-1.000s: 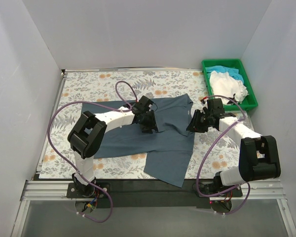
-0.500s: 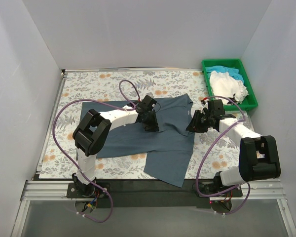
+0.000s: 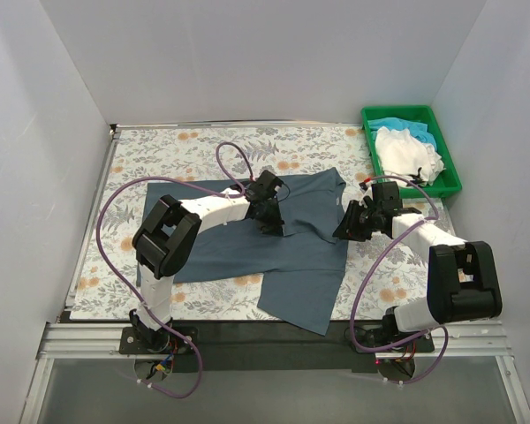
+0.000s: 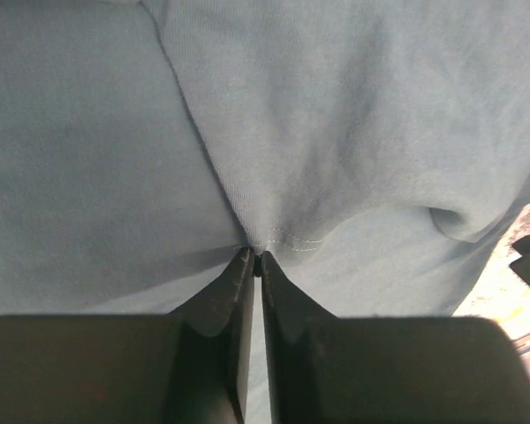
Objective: Fold and stack the t-shirts
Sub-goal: Fold the tshirt
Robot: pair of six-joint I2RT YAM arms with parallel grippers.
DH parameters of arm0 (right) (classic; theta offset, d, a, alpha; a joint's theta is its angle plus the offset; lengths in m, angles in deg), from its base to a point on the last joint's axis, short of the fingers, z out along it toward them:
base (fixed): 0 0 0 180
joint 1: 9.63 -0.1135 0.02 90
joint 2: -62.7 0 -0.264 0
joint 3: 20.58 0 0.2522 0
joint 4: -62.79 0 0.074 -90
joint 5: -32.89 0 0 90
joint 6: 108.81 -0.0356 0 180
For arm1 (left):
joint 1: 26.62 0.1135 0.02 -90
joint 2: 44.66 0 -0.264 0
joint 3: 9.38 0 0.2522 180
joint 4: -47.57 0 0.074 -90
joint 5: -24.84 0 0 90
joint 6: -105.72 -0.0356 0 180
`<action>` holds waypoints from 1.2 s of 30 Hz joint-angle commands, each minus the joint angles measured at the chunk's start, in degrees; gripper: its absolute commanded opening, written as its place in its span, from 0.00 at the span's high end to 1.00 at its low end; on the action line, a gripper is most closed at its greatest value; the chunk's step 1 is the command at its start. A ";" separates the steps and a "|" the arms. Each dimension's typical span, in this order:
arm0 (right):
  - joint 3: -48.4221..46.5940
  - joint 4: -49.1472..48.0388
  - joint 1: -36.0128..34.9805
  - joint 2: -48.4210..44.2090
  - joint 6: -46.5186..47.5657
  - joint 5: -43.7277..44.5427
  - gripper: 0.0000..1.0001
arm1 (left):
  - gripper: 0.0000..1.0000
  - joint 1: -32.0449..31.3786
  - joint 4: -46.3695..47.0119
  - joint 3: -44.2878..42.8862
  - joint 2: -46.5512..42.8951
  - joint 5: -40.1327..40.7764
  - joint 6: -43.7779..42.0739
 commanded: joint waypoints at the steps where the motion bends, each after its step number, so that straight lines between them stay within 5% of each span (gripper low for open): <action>1: 0.38 -1.98 0.47 0.33 0.19 -0.93 0.70 | 0.92 -0.56 -0.26 -2.55 -0.13 0.91 -0.79; 6: 1.09 -2.42 0.39 0.86 0.28 -1.19 0.70 | 1.00 -0.47 -0.26 -2.81 -0.22 0.82 -1.22; 29: 1.79 -4.89 0.47 5.08 0.72 -2.43 0.79 | 1.00 -0.47 -4.75 -5.27 -3.03 3.02 -2.54; 36: 1.79 -4.45 0.56 4.64 0.90 -1.55 0.99 | 1.00 -0.56 -5.36 -6.41 -2.86 3.28 -3.07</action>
